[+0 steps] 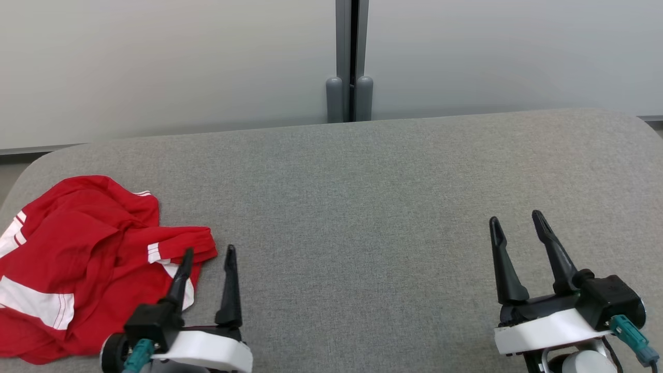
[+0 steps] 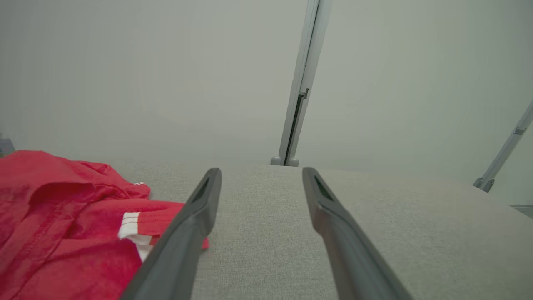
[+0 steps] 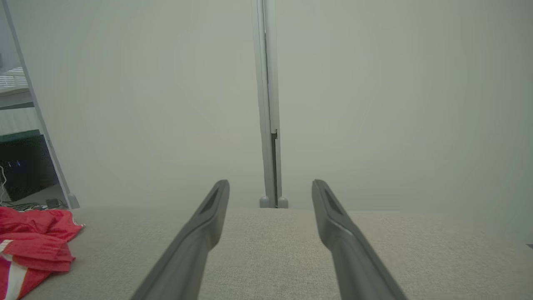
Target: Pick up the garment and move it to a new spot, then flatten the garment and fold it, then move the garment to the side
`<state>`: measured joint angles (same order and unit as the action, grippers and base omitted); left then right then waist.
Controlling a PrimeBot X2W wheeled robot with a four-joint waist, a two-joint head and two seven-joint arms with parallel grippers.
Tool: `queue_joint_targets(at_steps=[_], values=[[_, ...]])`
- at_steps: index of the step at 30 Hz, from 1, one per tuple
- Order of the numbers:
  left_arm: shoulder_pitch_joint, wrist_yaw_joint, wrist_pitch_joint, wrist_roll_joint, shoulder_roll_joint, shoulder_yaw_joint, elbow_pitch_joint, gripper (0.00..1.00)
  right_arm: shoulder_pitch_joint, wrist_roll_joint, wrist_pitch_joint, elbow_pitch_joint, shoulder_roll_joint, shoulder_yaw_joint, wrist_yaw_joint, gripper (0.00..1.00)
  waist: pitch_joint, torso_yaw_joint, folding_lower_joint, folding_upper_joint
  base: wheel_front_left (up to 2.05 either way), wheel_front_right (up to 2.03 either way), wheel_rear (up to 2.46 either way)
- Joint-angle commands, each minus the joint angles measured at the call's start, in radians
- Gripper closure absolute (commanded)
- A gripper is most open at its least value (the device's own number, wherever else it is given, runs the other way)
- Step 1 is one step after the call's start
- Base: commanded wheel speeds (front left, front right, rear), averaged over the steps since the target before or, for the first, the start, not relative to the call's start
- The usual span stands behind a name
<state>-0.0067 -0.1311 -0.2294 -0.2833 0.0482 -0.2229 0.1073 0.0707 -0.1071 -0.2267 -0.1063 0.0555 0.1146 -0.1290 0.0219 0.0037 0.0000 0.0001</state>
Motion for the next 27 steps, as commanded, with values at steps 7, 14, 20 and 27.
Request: queue_joint_targets(at_steps=[7,14,20,27], values=[[-0.003,0.026,-0.019,-0.057,0.004,0.036,0.02,0.0,-0.001,-0.112,-0.024,-0.021,-0.001,0.028,-0.003,0.0,0.004,-0.004,0.0,-0.0001,0.0,0.0,0.0],[-0.003,0.017,-0.031,-0.048,0.004,0.022,0.031,0.0,0.005,-0.148,-0.033,-0.045,0.007,0.04,-0.003,0.0,0.004,-0.005,0.0,-0.0001,0.0,0.0,0.0],[0.002,0.017,-0.036,-0.04,0.004,0.022,0.04,0.0,0.006,-0.166,-0.04,-0.059,0.007,0.036,-0.003,0.0,0.002,-0.005,0.0,-0.0001,0.0,0.0,0.0],[0.007,0.019,-0.036,-0.055,0.004,0.027,0.049,0.0,0.006,-0.184,-0.04,-0.068,0.004,0.036,-0.003,0.0,-0.003,-0.007,0.0,-0.0001,0.0,0.0,0.0]])
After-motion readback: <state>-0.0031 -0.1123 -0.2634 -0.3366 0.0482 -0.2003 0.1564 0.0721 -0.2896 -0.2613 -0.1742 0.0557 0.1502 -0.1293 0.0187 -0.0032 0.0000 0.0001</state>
